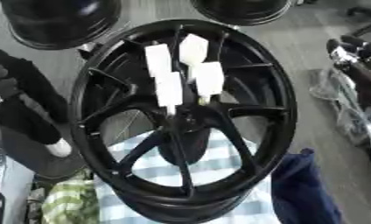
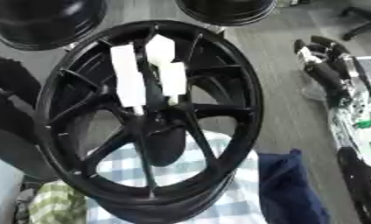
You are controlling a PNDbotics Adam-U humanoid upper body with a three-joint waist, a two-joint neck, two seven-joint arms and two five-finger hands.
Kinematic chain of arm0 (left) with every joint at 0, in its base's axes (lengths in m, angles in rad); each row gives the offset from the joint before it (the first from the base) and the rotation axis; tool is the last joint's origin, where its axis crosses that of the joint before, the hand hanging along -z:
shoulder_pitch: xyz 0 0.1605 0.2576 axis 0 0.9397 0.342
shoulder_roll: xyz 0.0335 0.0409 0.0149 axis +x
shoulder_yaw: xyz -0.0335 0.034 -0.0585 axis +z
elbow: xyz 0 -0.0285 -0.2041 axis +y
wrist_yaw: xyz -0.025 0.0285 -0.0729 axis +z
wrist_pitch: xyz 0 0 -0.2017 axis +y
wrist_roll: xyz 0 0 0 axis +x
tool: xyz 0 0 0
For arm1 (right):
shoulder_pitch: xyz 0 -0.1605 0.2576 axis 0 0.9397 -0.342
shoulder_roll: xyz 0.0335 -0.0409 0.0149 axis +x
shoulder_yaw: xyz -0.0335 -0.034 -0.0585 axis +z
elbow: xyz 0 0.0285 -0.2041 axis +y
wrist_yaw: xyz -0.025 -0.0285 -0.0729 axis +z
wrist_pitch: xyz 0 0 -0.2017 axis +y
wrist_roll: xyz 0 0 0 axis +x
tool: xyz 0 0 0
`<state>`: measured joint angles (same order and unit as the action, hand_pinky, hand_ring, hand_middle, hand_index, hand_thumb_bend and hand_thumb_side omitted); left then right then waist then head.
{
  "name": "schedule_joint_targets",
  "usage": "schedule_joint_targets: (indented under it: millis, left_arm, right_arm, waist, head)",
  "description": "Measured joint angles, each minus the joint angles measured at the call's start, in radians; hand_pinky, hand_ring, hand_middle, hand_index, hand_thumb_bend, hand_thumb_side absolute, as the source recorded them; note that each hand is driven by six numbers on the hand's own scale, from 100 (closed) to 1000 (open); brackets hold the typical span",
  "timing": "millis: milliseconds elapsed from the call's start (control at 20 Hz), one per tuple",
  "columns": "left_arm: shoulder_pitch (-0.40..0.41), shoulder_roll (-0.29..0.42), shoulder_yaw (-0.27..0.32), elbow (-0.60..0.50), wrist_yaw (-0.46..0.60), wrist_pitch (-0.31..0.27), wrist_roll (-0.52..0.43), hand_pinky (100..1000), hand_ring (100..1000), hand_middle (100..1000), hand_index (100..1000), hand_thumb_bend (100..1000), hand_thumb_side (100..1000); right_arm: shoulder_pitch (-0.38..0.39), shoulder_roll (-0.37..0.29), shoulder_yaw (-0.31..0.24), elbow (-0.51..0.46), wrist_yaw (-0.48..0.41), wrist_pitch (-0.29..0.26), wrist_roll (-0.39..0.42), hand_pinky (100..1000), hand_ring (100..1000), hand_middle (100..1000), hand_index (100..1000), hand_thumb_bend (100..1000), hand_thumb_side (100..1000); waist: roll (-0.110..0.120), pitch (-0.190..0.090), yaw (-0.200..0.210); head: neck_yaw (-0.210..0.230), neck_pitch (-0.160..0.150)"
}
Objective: Pull the pin out of the wheel hub.
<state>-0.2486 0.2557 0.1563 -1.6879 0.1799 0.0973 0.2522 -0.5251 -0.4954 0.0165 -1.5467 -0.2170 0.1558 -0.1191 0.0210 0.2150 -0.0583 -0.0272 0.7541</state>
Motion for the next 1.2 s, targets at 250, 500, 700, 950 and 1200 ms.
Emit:
schedule_joint_targets:
  millis: [250,500,700,950,1200]
  left_arm:
    - [0.011,0.014,0.000,0.006,-0.002,0.002,-0.002,738,645,627,658,182,617]
    - [0.016,0.024,-0.006,0.012,-0.003,0.001,-0.004,738,645,627,658,180,617]
    - [0.024,0.033,-0.006,0.015,-0.004,0.000,-0.005,738,645,627,658,179,618]
    - [0.030,0.044,-0.006,0.019,-0.004,0.000,-0.005,738,645,627,658,178,619]
    - [0.035,0.047,-0.006,0.024,-0.004,0.002,-0.008,739,646,627,658,177,620]
  right_arm:
    - [-0.154,-0.114,0.110,-0.041,0.045,0.031,0.131,864,826,771,851,353,382]
    - [-0.311,-0.185,0.233,-0.068,0.103,0.070,0.287,864,823,770,849,385,388]
    - [-0.432,-0.197,0.325,-0.082,0.153,0.089,0.403,859,819,768,845,408,394]
    - [-0.557,-0.191,0.423,-0.086,0.204,0.098,0.532,855,817,776,870,459,417]
    - [-0.645,-0.138,0.510,-0.086,0.261,0.144,0.631,849,814,775,875,500,436]
  waist:
    - [-0.013,-0.012,-0.003]
    - [-0.021,-0.016,-0.007]
    - [-0.028,-0.021,-0.010]
    - [-0.032,-0.024,-0.015]
    - [-0.034,-0.024,-0.015]
  head:
    - [0.000,0.009]
    - [0.000,0.010]
    - [0.000,0.010]
    - [0.000,0.010]
    - [0.000,0.010]
